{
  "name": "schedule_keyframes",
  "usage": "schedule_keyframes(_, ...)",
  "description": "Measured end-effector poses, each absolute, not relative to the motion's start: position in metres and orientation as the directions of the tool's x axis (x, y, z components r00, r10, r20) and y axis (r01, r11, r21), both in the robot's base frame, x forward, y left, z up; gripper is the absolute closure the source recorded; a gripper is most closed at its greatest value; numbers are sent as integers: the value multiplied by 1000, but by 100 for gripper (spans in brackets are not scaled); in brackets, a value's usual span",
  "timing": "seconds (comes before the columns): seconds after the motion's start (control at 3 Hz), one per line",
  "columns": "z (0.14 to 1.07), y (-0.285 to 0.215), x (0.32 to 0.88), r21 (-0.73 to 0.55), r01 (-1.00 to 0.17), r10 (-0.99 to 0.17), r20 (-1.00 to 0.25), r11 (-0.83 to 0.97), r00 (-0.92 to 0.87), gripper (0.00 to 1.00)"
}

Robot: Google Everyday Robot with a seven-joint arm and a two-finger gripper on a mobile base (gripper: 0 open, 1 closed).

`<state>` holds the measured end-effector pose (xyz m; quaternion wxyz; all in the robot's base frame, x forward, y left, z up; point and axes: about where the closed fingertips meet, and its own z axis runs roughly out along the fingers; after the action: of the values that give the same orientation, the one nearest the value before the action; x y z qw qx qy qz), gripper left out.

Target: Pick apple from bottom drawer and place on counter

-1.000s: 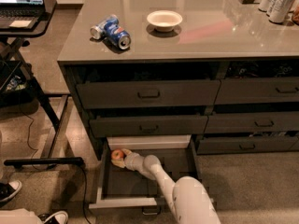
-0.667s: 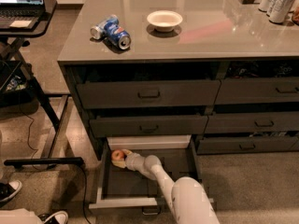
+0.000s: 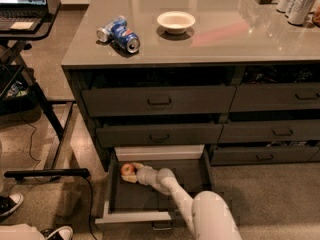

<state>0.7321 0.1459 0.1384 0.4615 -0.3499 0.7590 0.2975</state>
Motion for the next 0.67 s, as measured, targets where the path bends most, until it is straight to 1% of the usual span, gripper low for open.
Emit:
schedule_keyframes(0.33,165,91,731,92,-793,-297,-896,603,-330,100)
schedule_keyframes(0.67,215,10,735,40,-762,-347,-874,646,-341,100)
